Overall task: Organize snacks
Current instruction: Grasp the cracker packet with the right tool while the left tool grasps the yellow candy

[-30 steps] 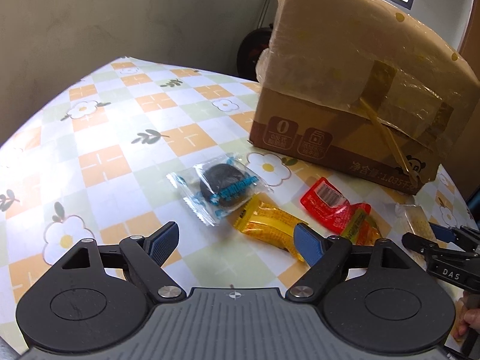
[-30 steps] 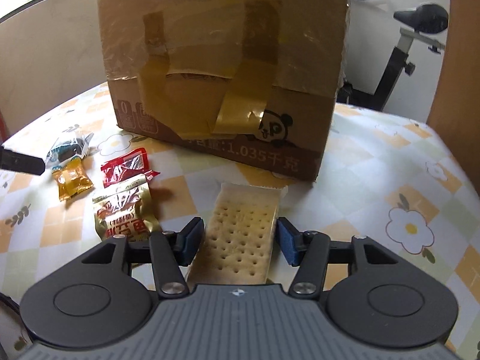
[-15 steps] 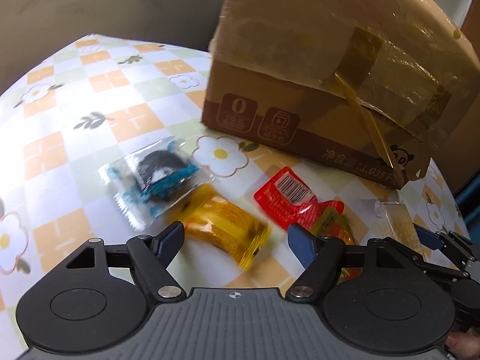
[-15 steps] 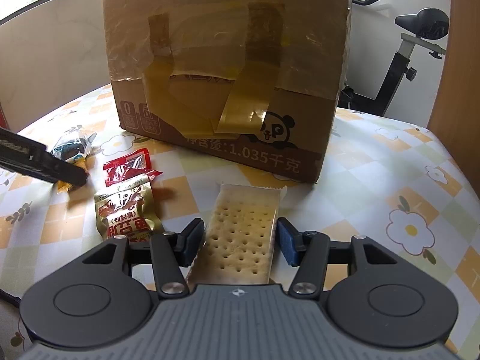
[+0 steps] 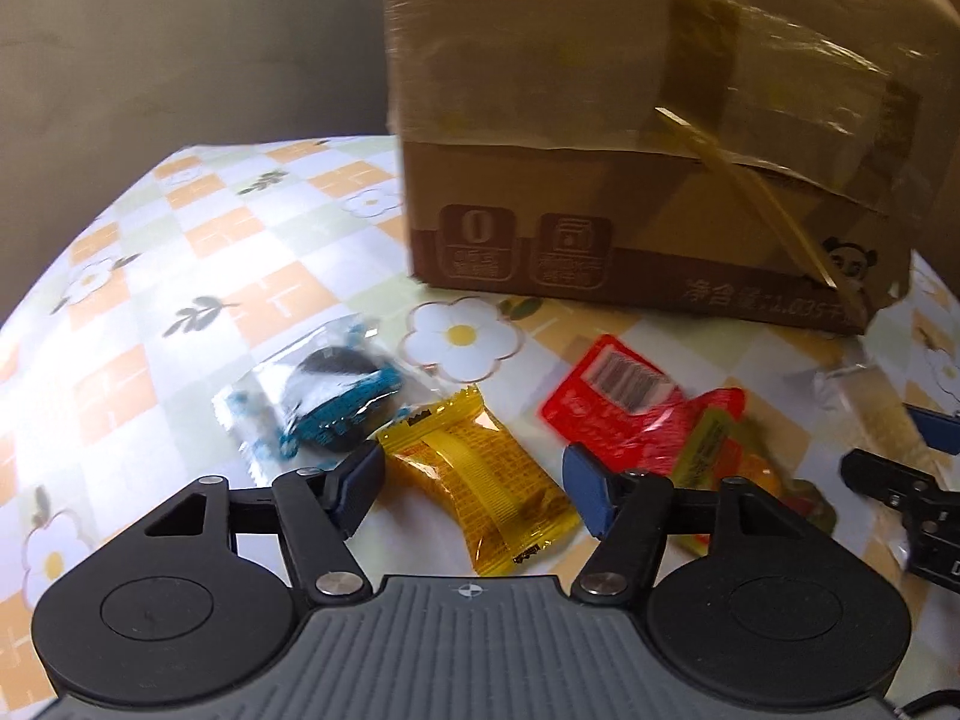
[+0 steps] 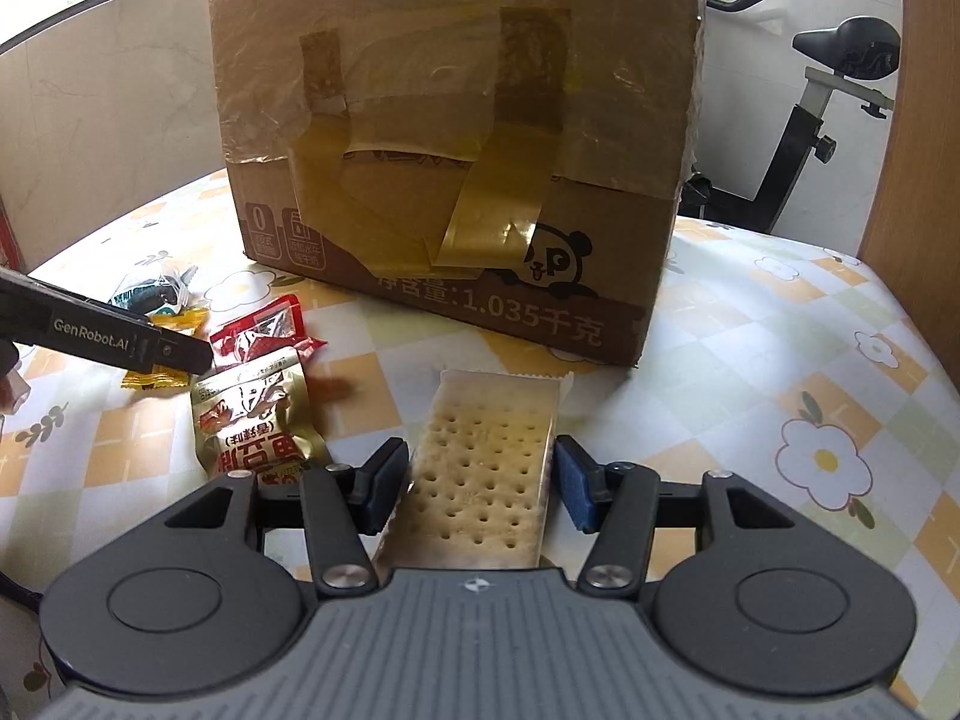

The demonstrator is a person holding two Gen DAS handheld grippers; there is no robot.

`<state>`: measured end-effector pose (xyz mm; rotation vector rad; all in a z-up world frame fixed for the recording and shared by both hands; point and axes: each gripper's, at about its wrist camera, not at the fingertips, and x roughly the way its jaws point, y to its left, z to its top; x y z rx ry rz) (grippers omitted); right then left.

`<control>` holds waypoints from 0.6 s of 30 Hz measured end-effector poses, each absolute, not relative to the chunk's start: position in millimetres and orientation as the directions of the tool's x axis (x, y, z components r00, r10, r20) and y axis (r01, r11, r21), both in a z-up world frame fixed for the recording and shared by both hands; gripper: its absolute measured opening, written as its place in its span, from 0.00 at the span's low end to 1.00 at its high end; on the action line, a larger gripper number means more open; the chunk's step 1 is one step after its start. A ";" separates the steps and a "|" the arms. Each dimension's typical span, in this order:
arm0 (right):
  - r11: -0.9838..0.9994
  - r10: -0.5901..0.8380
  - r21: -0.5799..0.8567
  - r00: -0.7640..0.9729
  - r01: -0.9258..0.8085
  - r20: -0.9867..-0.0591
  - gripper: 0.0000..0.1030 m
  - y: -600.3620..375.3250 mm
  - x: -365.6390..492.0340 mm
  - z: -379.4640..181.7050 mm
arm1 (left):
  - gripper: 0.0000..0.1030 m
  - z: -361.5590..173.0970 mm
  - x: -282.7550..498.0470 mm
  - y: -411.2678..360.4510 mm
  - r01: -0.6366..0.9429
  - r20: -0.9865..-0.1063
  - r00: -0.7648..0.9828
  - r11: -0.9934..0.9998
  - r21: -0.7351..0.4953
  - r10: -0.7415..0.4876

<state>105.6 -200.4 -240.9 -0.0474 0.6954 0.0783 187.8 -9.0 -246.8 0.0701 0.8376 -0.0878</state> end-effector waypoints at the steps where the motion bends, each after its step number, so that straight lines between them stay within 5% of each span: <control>1: 0.996 0.057 -0.017 0.765 -0.088 -0.642 0.54 -200.4 105.6 -240.9 | 0.66 -245.9 186.7 -5.6 0.086 -0.747 0.664 0.996 0.025 -0.038; 11: 0.996 0.057 -0.017 0.765 -0.089 -0.642 0.55 -200.2 105.6 -241.1 | 0.66 -245.7 187.8 5.7 0.029 -0.748 0.664 0.999 0.032 0.004; 14: 0.995 0.055 -0.024 0.764 -0.092 -0.643 0.55 -199.2 105.9 -241.4 | 0.52 -245.6 185.8 7.9 0.043 -0.730 0.683 0.999 0.023 -0.013; 18: 0.995 0.055 -0.025 0.764 -0.093 -0.643 0.55 -199.5 105.8 -241.7 | 0.45 -242.8 179.9 6.3 0.088 -0.723 0.687 0.996 -0.016 -0.072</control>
